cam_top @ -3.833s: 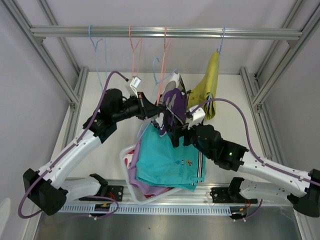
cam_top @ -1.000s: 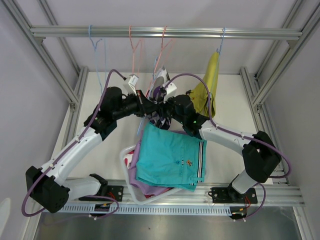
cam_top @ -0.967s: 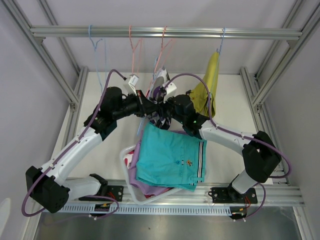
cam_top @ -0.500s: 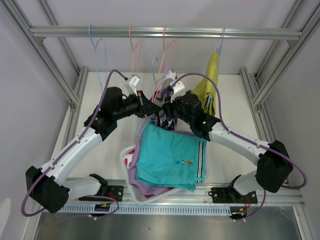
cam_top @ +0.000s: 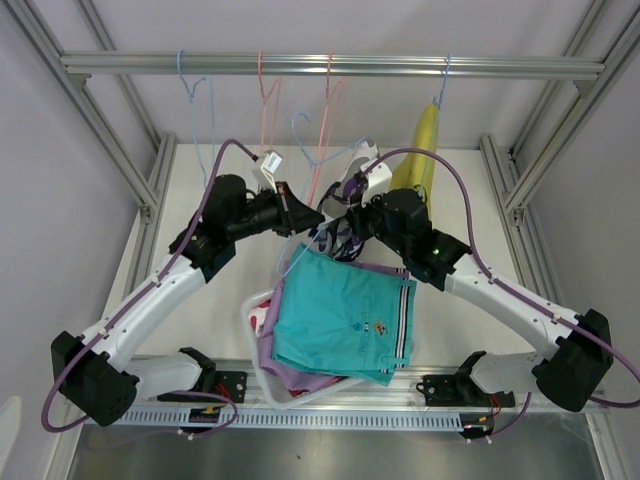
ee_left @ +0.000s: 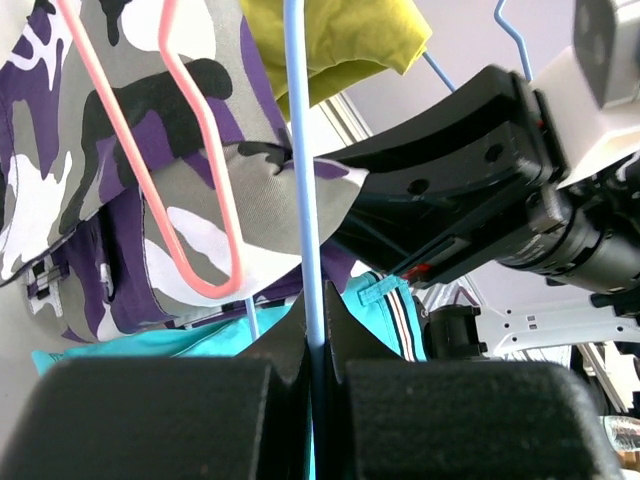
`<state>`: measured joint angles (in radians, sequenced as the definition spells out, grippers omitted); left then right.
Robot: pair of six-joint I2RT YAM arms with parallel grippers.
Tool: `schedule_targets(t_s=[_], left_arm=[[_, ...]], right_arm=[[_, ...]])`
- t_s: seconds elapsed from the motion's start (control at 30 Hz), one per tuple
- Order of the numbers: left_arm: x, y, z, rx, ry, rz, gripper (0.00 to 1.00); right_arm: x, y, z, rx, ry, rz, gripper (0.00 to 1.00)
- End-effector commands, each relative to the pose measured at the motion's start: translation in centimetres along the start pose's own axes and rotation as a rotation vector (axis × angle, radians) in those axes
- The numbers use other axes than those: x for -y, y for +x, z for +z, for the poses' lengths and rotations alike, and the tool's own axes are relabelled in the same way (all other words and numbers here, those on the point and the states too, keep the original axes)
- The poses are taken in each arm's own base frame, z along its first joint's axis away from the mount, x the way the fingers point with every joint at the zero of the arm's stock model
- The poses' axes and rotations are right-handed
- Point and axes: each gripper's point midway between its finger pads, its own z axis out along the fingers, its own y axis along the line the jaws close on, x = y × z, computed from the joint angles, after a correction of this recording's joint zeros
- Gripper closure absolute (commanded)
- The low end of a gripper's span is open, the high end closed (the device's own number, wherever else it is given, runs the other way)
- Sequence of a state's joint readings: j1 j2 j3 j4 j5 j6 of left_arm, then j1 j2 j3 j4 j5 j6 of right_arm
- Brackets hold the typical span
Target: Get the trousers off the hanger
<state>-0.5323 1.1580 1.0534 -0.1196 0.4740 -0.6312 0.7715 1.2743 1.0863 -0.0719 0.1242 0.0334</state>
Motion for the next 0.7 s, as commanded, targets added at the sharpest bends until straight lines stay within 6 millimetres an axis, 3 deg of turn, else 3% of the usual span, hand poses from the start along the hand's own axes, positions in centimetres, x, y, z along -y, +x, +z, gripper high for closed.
schedule_targets(t_s=[0.0,0.27,0.53,0.67], left_arm=[[2.7,-2.0,-0.4,0.065,0.078,0.078,0.99],[2.4,-1.0,0.3,0.049,0.045,0.089,0.99],[-0.9,-1.6,0.2,0.061,-0.158,0.110,0.99],[-1.4,-1.4,0.6,0.043,-0.176,0.103,0.99]], right_arm=[[2.4,-10.4,-3.2,0.274,0.109,0.048,1.00],[1.3,-14.6,-4.0,0.287,0.068,0.114,1.00],[0.7,-17.9,-5.8,0.332,0.045,0.124,1.00],[0.8,-19.2,-6.7,0.339,0.060,0.109,1.00]])
